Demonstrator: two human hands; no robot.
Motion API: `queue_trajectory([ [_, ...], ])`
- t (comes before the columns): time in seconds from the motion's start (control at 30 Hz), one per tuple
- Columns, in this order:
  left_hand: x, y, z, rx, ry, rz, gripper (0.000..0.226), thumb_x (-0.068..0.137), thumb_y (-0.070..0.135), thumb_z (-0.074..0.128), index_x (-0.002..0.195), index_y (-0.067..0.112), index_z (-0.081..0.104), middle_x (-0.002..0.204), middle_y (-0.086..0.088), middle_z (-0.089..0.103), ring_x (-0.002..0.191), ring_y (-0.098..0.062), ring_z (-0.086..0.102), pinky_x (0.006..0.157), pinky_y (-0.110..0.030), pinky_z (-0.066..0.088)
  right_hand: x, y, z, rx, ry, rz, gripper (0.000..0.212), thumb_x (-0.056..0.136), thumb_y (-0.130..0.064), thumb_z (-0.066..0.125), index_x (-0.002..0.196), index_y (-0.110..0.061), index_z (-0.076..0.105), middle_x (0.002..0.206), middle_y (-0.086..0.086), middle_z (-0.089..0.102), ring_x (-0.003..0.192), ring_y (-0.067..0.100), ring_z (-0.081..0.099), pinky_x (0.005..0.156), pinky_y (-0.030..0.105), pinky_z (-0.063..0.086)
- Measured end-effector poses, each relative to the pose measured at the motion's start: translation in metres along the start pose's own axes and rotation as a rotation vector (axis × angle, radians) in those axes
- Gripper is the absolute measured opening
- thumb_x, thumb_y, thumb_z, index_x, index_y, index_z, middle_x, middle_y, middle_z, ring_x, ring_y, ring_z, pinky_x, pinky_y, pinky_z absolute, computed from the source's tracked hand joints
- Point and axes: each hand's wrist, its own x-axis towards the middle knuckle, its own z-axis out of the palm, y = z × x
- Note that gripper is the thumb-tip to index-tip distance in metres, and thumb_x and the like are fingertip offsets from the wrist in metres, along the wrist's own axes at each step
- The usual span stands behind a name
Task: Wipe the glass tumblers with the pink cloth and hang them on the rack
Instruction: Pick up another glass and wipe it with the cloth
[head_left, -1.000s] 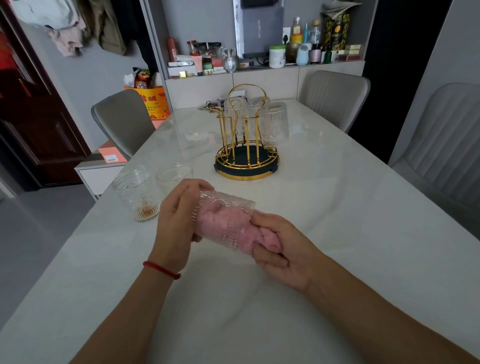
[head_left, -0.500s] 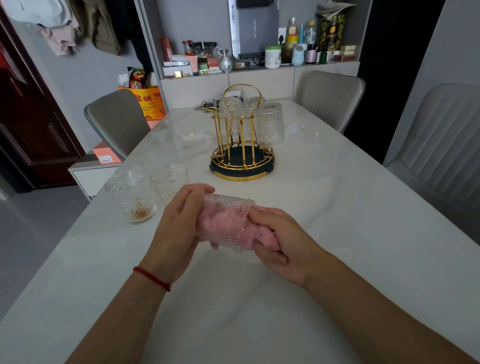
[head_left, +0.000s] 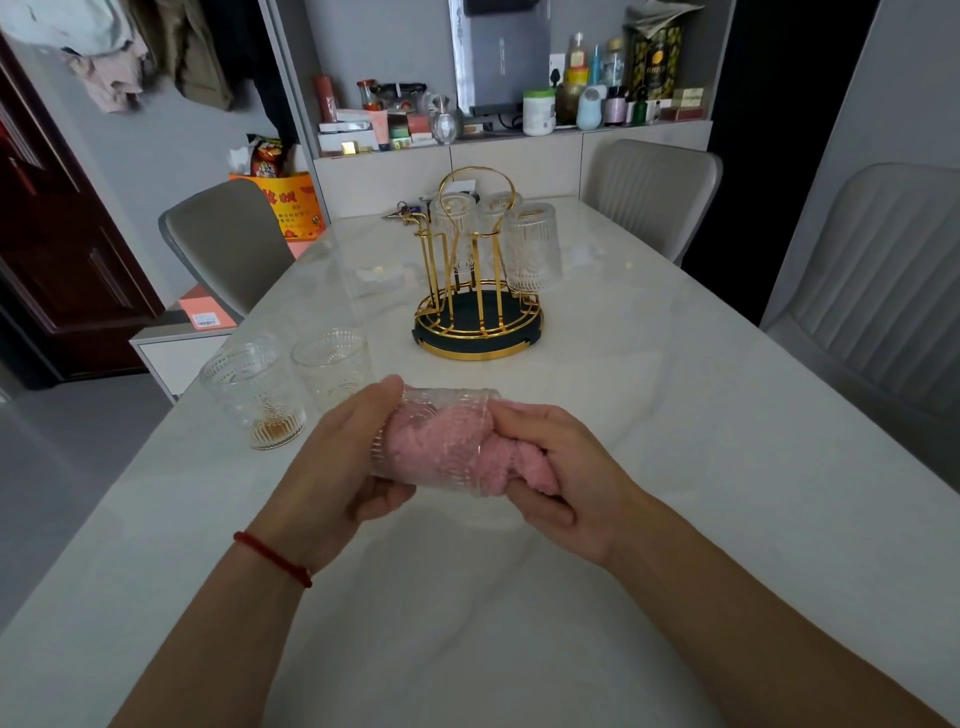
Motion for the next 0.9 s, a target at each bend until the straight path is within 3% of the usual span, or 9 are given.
queue_trajectory([
  [0.1,0.003,0.001,-0.01,-0.083,-0.089,0.163,0.035,0.093,0.04,0.072,0.118,0.016,0.069,0.089,-0.016,0.065,0.063,-0.027,0.056,0.05,-0.031,0.043,-0.001,-0.003,-0.001,0.135,-0.015,0.037,0.031,0.105,-0.014,0.045,0.09,-0.001,0.068,0.054,0.002,0.058,0.021,0.003,0.026,0.027,0.02,0.005],
  [0.23,0.002,-0.004,-0.024,-0.144,-0.33,0.347,0.052,0.084,0.011,0.082,0.131,0.011,0.059,0.136,-0.02,0.059,0.11,-0.03,0.064,0.084,-0.038,0.057,0.0,-0.004,-0.005,0.237,-0.08,0.03,0.022,0.089,-0.013,0.057,0.086,-0.005,0.077,0.079,0.01,0.066,0.022,0.006,0.031,0.025,0.015,0.009],
  [0.3,0.001,-0.002,-0.027,-0.166,-0.337,0.309,0.061,0.082,0.0,0.074,0.139,0.009,0.056,0.142,-0.02,0.058,0.12,-0.032,0.063,0.096,-0.039,0.056,-0.001,-0.008,-0.004,0.126,-0.067,0.007,0.021,0.09,-0.016,0.058,0.087,-0.007,0.077,0.084,0.013,0.06,0.022,0.006,0.029,0.026,0.018,0.006],
  [0.37,-0.002,0.001,-0.021,-0.241,-0.3,0.2,0.054,0.087,0.002,0.069,0.14,0.008,0.057,0.135,-0.02,0.063,0.118,-0.033,0.065,0.098,-0.043,0.055,-0.003,-0.009,-0.002,0.067,-0.032,0.015,0.025,0.097,-0.018,0.054,0.091,-0.007,0.076,0.073,0.009,0.058,0.022,0.005,0.027,0.028,0.02,0.004],
  [0.47,0.0,0.001,0.002,-0.191,-0.081,0.102,0.04,0.1,0.038,0.06,0.124,0.006,0.065,0.112,-0.014,0.071,0.102,-0.027,0.068,0.091,-0.045,0.056,-0.002,-0.007,0.0,0.066,0.0,0.03,0.031,0.106,-0.017,0.042,0.103,-0.002,0.069,0.054,0.0,0.056,0.021,0.005,0.027,0.029,0.021,0.003],
  [0.57,0.006,-0.004,0.009,-0.098,0.066,0.223,0.041,0.089,0.04,0.076,0.117,0.011,0.07,0.102,-0.009,0.073,0.093,-0.024,0.069,0.08,-0.038,0.057,-0.002,-0.003,0.001,0.138,-0.02,0.055,0.031,0.104,-0.014,0.042,0.098,-0.001,0.07,0.064,0.004,0.061,0.021,0.006,0.028,0.026,0.018,0.005],
  [0.7,0.005,-0.009,-0.014,-0.014,-0.041,0.373,0.066,0.071,0.044,0.091,0.126,0.016,0.068,0.114,-0.011,0.074,0.1,-0.025,0.073,0.083,-0.032,0.06,-0.001,0.0,0.003,0.311,-0.064,0.081,0.026,0.094,-0.011,0.051,0.1,0.002,0.072,0.073,0.009,0.053,0.02,0.007,0.029,0.021,0.014,0.015],
  [0.83,0.001,-0.006,-0.014,0.141,-0.085,0.412,0.045,0.082,0.017,0.081,0.121,0.009,0.062,0.102,0.001,0.075,0.089,-0.012,0.073,0.074,-0.023,0.059,-0.005,-0.006,0.005,0.272,-0.063,0.066,0.026,0.092,-0.011,0.049,0.091,0.0,0.072,0.056,0.004,0.056,0.019,0.006,0.029,0.023,0.014,0.01],
  [0.9,0.0,-0.004,-0.016,0.205,-0.099,0.442,0.047,0.079,0.016,0.083,0.119,0.009,0.06,0.097,0.008,0.074,0.082,-0.007,0.071,0.067,-0.02,0.057,-0.004,-0.006,0.004,0.254,-0.064,0.067,0.025,0.093,-0.012,0.05,0.092,0.001,0.071,0.06,0.005,0.057,0.02,0.006,0.028,0.022,0.014,0.01],
])
